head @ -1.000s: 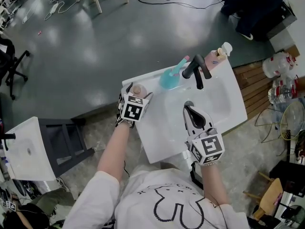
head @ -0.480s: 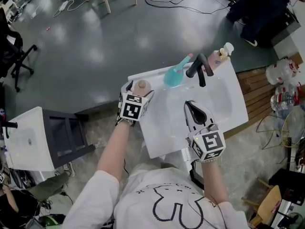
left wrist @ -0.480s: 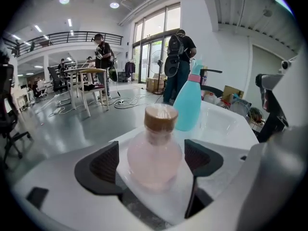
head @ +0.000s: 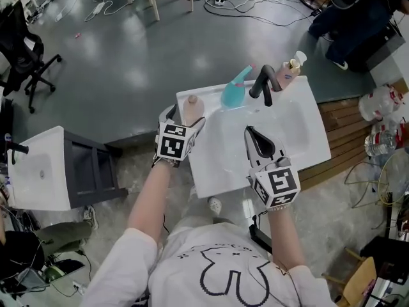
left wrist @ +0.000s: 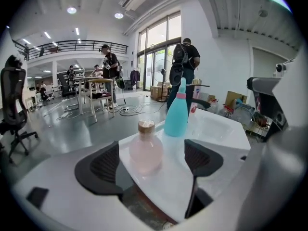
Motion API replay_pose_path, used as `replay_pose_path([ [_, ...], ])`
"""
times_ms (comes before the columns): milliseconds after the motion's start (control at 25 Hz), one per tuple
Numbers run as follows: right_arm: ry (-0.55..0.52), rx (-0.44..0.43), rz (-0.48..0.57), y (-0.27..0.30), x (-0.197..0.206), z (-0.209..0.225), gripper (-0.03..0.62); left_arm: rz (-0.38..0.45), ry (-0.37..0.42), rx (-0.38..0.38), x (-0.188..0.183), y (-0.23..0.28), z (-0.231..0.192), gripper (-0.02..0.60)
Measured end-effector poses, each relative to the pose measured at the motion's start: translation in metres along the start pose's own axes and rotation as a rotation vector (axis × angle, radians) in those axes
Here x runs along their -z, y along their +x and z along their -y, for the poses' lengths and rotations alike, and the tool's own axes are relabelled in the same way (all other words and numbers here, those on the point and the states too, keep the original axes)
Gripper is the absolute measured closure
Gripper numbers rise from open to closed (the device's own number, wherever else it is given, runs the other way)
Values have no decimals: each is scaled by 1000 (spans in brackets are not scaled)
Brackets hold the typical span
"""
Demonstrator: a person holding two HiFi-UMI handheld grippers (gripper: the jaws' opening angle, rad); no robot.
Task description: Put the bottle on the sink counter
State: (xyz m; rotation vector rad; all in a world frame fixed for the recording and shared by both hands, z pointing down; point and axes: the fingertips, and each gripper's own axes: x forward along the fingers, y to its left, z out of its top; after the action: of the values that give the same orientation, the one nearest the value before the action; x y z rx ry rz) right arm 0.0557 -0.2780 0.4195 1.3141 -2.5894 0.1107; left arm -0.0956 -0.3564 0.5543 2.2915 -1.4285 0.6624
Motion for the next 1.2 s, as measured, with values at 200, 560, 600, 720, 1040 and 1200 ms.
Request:
replay_pose_path([
  [200, -18, -24, 42, -18, -9, -11, 566, 67, 1, -39, -11, -37, 5, 164],
  [560, -45, -29, 84, -48, -25, -24, 566, 227, 23, -62, -31, -109, 26, 166],
  [600, -49, -23, 86, -52, -27, -25, 566, 245, 32, -63, -34, -117, 29, 166],
  [720, -59, -7, 100, -63, -34, -27, 566, 285, 56, -63, -40, -137, 41, 166],
  [1040, -81, -5, 159, -79, -58, -37, 566, 385, 105, -77, -58, -179, 54, 169],
  [1200, -96, -10, 179, -78, -72, -47, 566, 440, 106, -80, -71, -202, 48, 219],
])
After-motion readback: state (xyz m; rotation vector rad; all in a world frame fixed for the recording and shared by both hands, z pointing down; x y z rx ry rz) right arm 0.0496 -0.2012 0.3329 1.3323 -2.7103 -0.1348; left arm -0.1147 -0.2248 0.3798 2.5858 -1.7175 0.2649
